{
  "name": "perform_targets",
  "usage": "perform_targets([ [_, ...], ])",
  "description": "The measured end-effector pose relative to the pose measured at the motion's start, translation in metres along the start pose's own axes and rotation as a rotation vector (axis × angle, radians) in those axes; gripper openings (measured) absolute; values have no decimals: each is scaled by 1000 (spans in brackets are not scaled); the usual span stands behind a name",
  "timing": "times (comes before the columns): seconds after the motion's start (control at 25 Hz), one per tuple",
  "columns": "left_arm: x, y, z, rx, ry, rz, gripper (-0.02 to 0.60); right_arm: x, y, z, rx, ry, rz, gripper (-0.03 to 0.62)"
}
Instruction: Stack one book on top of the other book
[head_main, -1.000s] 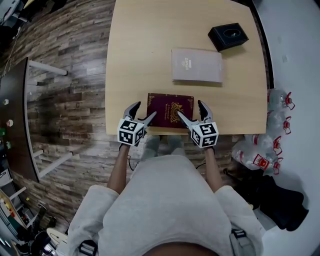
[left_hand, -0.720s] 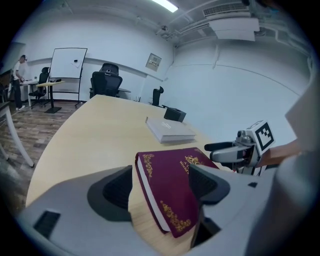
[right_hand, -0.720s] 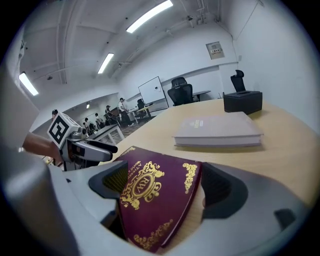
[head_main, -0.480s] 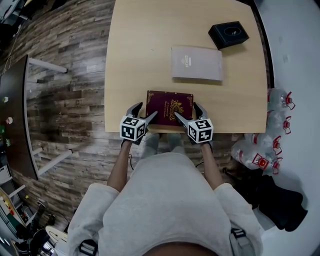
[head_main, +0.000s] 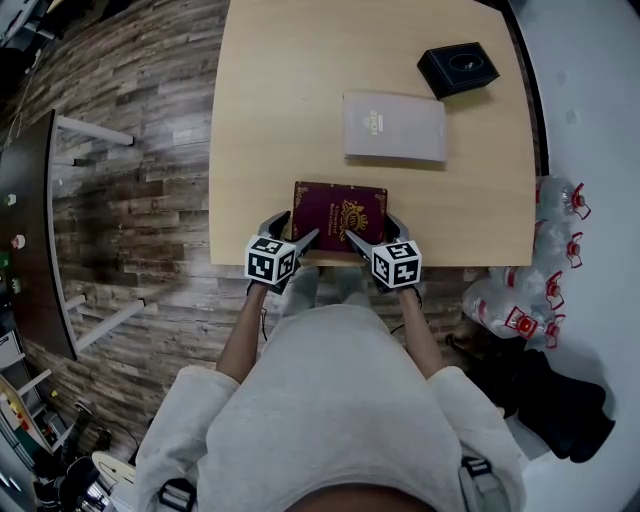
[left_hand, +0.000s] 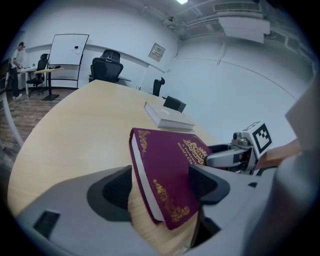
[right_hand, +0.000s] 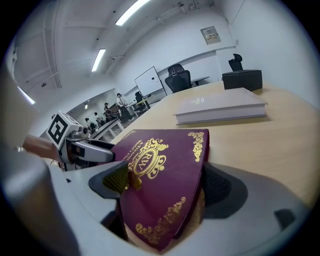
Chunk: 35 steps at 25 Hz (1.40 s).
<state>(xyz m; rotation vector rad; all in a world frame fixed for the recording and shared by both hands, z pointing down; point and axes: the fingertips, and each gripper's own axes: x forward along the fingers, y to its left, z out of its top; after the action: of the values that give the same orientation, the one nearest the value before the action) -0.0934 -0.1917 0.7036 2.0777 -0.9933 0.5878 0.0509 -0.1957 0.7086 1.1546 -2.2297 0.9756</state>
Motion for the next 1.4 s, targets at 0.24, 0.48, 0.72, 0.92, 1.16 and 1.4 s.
perform_targets([
  [0.24, 2, -3, 0, 3, 3, -11, 357, 1, 0, -1, 9, -7, 5, 446],
  [0.48, 10, -12, 2, 42, 17, -3, 360, 2, 0, -1, 13, -2, -8, 448],
  [0.72, 11, -13, 3, 73, 24, 19, 362, 2, 0, -1, 15, -7, -26, 448],
  [0.92, 10, -13, 3, 77, 23, 24, 362, 1, 0, -1, 13, -10, -31, 449],
  [1.16, 7, -14, 9, 105, 8, 48, 360, -2, 0, 7, -35, -24, -63, 453],
  [1.4, 0, -18, 21, 144, -27, 79, 360, -11, 2, 21, -61, -64, -103, 441],
])
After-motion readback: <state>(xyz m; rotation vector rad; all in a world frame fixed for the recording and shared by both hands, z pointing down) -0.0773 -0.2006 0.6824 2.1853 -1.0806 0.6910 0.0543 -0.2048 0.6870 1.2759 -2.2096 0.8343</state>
